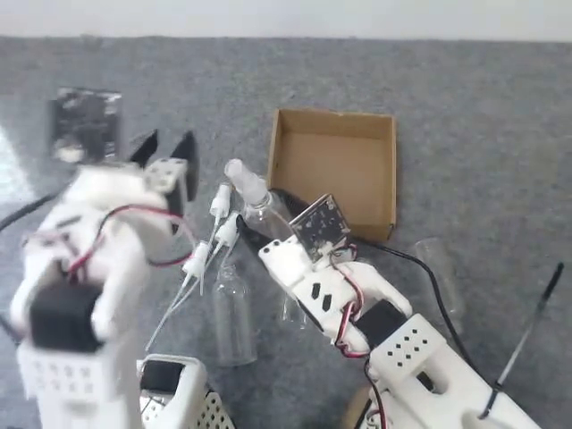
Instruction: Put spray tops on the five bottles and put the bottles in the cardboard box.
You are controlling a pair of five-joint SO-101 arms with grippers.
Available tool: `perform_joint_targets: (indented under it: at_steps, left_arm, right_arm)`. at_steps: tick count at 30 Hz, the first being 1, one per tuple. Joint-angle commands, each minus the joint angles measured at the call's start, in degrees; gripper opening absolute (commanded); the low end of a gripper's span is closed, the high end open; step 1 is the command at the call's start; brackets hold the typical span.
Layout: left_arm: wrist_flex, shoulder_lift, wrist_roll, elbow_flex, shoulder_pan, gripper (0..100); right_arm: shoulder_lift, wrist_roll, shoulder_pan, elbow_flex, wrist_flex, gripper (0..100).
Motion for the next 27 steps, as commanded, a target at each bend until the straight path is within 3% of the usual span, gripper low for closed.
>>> perform_joint_targets:
  at_steps: [1, 9, 14, 18, 27]
  left_arm:
    - [-1.76, -8.88, -0.79, 8.40, -0.26, 14]
    - [-12.48, -18.55, -3.08, 34.24, 5.10, 15]
    - [-11.43, -21.01, -3.08, 38.46, 9.05, 26]
    - [-11.69, -24.09, -2.73, 41.54, 11.52, 27]
    - [-19.60, -27.34, -1.14, 48.57, 11.34, 27]
  right_arm:
    - [-0.22, -0.88, 4.53, -8.00, 5.32, 0.6]
    - [11.82, -0.88, 6.90, -29.19, 15.69, 0.6]
    - [26.15, -0.79, 6.99, -41.23, 16.31, 0.6]
    - [33.80, -0.88, 6.55, -48.70, 19.56, 0.6]
    - [31.78, -6.07, 0.04, -54.33, 34.59, 0.6]
